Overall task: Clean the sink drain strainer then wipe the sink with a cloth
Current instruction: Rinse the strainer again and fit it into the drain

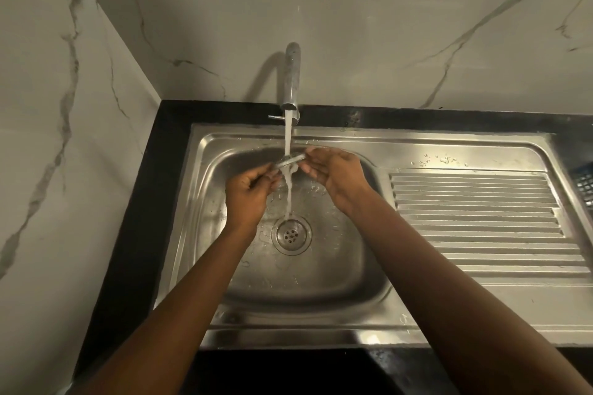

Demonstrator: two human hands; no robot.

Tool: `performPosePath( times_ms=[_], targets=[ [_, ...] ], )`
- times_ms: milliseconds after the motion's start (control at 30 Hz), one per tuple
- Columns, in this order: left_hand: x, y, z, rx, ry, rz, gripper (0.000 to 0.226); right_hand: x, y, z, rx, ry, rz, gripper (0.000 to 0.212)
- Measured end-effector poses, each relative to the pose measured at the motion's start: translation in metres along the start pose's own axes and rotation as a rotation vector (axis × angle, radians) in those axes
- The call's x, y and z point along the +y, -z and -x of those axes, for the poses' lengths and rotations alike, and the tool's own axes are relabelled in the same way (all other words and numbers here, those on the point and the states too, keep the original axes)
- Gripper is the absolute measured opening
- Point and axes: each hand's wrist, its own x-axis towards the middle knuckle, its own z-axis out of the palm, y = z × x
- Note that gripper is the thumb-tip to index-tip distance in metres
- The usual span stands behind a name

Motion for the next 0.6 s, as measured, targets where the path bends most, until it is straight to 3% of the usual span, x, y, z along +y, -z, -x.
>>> performPosePath(
  times_ms=[100,200,600],
  targets=[
    [0.005,-0.003,-0.001,-0.003,0.147,0.176,0.026,0.001,0.002,-0.003,0.002,0.02,-0.005,0.015],
    [0.01,-0.004,-0.003,-0.001,0.208,0.203,0.025,0.002,0.001,-0.005,0.019,0.032,0.089,0.024],
    [0.024,0.016,-0.008,0.0,0.114,0.135,0.033,-0.003,-0.017,-0.004,-0.122,0.121,0.554,0.032]
  ],
)
